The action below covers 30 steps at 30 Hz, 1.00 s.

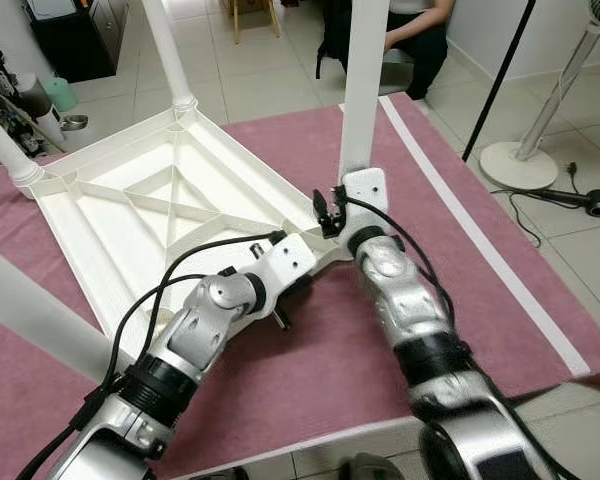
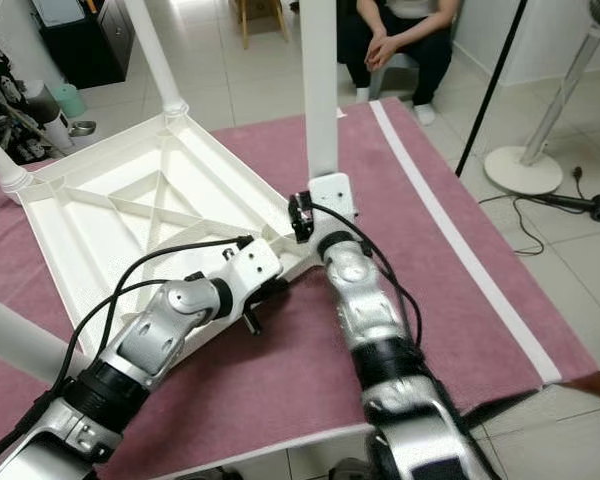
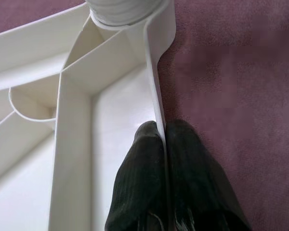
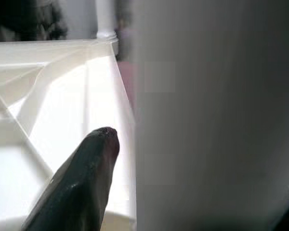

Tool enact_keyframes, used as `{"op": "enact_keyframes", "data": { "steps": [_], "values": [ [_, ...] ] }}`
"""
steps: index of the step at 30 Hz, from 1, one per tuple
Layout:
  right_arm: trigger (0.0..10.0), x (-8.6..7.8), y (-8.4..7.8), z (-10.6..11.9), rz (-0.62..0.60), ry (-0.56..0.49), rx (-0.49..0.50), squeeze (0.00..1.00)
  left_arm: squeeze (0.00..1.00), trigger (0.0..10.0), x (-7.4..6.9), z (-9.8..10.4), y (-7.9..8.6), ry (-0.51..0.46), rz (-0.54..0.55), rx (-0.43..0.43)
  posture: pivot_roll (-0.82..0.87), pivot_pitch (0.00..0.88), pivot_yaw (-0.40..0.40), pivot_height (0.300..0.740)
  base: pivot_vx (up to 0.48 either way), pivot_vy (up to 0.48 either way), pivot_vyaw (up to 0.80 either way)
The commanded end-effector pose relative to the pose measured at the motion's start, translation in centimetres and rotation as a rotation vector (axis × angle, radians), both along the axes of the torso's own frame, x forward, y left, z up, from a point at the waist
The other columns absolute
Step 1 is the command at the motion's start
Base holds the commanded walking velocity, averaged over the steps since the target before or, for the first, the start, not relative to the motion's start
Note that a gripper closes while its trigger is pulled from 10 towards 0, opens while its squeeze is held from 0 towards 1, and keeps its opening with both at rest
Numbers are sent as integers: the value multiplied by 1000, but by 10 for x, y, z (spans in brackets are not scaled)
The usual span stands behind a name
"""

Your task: Building children table

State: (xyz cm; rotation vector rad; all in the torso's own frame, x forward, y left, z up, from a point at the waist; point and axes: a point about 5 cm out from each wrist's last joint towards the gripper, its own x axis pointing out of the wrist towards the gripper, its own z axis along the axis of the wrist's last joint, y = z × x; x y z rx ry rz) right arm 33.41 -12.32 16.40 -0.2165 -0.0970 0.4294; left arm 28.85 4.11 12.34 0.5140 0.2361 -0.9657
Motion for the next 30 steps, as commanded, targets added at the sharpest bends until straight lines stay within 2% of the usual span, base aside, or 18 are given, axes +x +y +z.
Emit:
{"op": "enact_keyframes", "data": {
  "steps": [1,2,4,5,6,12,15,19,22,28,30],
  "values": [
    [10000,-15,10,8,241,-9,-27,0,0,0,-8,-2,4,20,-109,40,2,0,121,740,0,0,0],
    [10000,-24,2,9,329,14,-65,0,0,0,-10,0,7,10,-138,44,2,0,120,740,0,0,0],
    [10000,-24,2,9,329,14,-65,0,0,0,-10,0,7,10,-138,44,2,0,120,740,0,0,0],
    [10000,-35,-7,9,440,47,-116,0,0,0,-13,5,12,-5,-186,50,4,0,122,740,0,0,0],
    [10000,-35,-7,9,440,47,-116,0,0,0,-13,5,12,-5,-186,50,4,0,122,740,0,0,0],
    [10000,-47,-16,14,578,101,-183,0,0,0,-27,19,27,-28,-358,73,8,0,128,740,0,0,0],
    [10000,-50,-15,15,621,114,-193,0,0,0,-33,22,33,-27,-411,76,8,0,128,740,0,0,0],
    [10000,-51,-15,16,641,121,-197,0,0,0,-35,23,35,-26,-425,78,8,0,128,740,0,0,0],
    [10000,-50,-13,17,710,150,-217,0,0,0,-41,19,42,-21,-463,104,6,0,111,740,0,0,0],
    [10000,-40,-6,17,820,203,-271,0,0,0,-49,12,48,-6,-483,115,17,0,65,740,0,0,0],
    [10000,-40,-6,17,820,203,-271,0,0,0,-49,12,48,-6,-483,115,17,0,65,740,0,0,0]
  ]
}}
